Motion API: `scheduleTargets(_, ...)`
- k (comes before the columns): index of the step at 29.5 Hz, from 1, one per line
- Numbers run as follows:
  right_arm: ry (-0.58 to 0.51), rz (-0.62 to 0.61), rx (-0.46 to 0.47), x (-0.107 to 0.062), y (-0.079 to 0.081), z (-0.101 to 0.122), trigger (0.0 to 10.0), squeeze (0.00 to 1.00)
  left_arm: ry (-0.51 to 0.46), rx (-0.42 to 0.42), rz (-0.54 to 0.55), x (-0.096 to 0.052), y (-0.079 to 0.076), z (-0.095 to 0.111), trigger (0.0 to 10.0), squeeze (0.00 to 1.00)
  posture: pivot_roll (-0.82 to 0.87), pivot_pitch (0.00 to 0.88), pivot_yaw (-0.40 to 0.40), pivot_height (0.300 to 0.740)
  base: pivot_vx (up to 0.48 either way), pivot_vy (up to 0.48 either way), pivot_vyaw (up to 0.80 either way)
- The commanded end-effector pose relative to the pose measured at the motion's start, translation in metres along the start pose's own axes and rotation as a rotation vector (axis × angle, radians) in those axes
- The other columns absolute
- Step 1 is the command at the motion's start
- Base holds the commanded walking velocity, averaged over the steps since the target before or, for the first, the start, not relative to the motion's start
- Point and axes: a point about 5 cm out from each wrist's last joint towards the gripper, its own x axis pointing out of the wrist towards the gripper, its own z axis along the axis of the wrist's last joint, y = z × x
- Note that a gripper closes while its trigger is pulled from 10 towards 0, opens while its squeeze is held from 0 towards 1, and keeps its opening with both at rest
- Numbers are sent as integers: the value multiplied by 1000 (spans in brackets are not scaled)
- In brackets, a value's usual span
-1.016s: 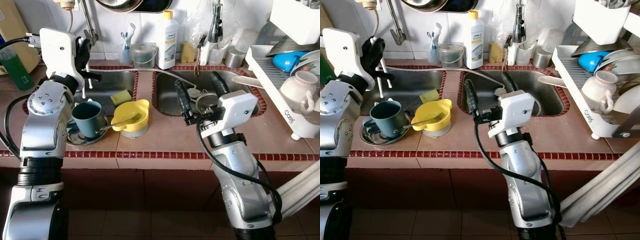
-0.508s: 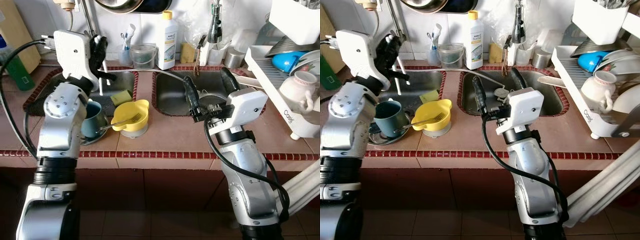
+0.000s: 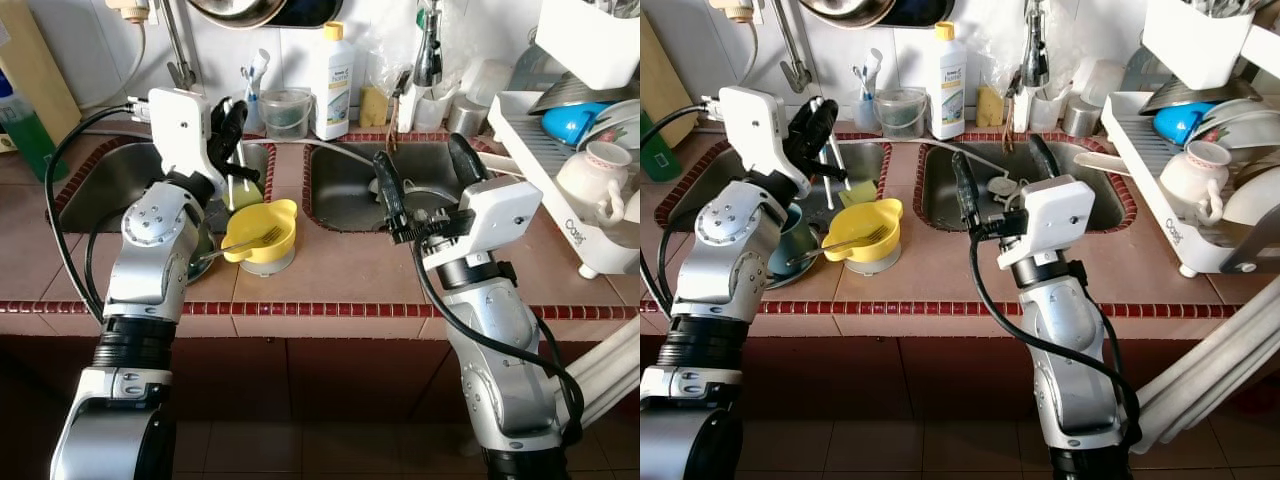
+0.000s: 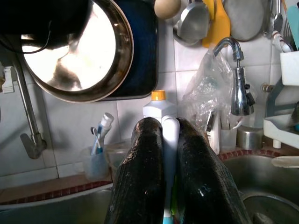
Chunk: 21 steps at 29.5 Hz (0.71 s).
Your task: Kitchen organization
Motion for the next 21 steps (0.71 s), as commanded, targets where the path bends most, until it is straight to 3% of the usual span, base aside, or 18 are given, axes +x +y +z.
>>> scheduleTargets(1,-7,-1,-3,0,0,2,10000,0,-23,-1,-1,4,2,7,10000,0,-269,1,53,740,0,0,0)
scheduleTargets(21,-18,7,3,2,2,3,10000,0,-31,-18,-18,6,2,6,10000,0,-266,0,51,740,27,0,0)
